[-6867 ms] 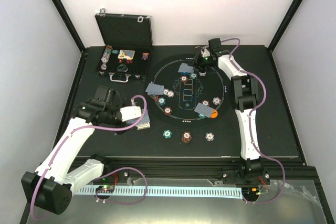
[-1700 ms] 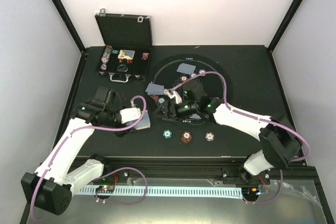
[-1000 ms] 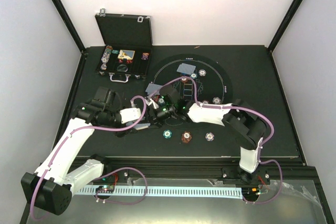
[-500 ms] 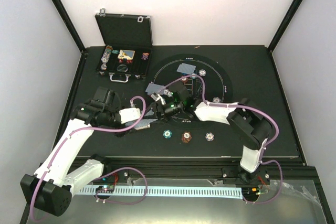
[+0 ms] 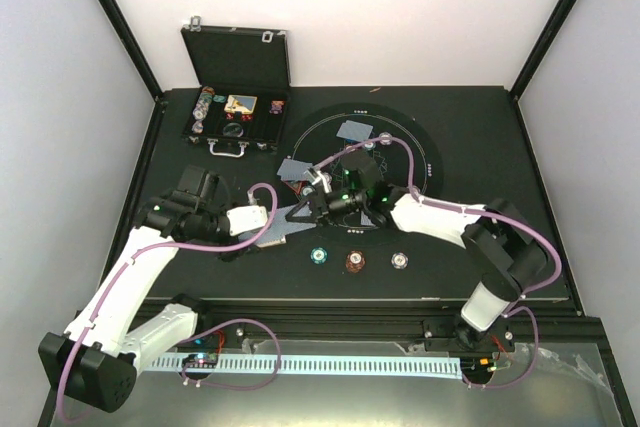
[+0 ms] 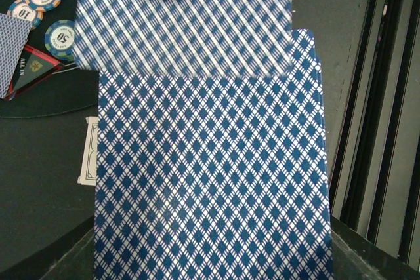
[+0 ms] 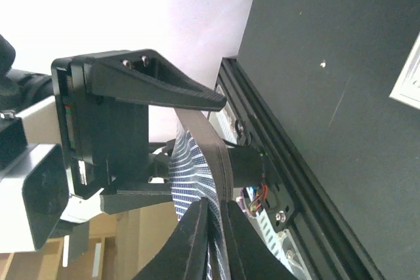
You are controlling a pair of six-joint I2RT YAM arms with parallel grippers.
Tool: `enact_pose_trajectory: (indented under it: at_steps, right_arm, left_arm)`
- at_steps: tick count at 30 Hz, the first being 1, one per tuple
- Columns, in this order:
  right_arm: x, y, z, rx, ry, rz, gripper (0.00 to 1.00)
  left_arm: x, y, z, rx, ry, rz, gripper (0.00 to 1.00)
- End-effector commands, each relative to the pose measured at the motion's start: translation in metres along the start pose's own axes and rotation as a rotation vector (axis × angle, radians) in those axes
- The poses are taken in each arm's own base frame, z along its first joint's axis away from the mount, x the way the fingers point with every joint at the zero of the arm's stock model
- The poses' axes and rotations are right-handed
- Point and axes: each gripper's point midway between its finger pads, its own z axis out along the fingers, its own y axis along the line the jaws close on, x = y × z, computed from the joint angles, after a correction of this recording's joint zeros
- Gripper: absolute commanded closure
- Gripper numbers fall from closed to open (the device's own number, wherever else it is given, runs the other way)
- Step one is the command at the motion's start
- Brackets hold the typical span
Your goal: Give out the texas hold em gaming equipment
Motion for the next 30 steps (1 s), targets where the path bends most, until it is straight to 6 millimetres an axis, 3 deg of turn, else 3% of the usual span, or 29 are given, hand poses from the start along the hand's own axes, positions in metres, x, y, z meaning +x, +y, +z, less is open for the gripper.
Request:
enact_pose_trajectory:
  at_steps: [1, 9, 13, 18, 24, 30]
  right_arm:
    - [-0.009, -0.008, -0.022, 0.053, -0.047, 0.000, 0.92]
    - [-0.023, -0.018, -0.062, 0.143, -0.079, -0.039, 0.94]
    - [-0.045, -0.039, -0.089, 0.282, -0.121, -0.062, 0.96]
    - [-0.092, -0.096, -0.132, 0.762, -0.150, -0.152, 0.99]
    - [-0.156, -0.128, -0.177, 1.334, -0.217, -0.443, 0.99]
    - [-0.192, -0.120, -0.157, 1.701, -0.211, -0.915, 0.99]
  left_arm:
    - [-0.018, 0.002, -0.014, -0.034, -0.062, 0.036, 0.98]
    - [-0.020, 0.003, -0.016, -0.035, -0.066, 0.038, 0.98]
    - [-0.018, 0.002, -0.015, -0.032, -0.058, 0.036, 0.98]
    - [-0.016, 0.001, -0.016, -0.034, -0.053, 0.029, 0.98]
    - [-0.014, -0.001, -0.018, -0.042, -0.047, 0.024, 0.98]
    - [-0.013, -0.002, -0.017, -0.036, -0.046, 0.007, 0.98]
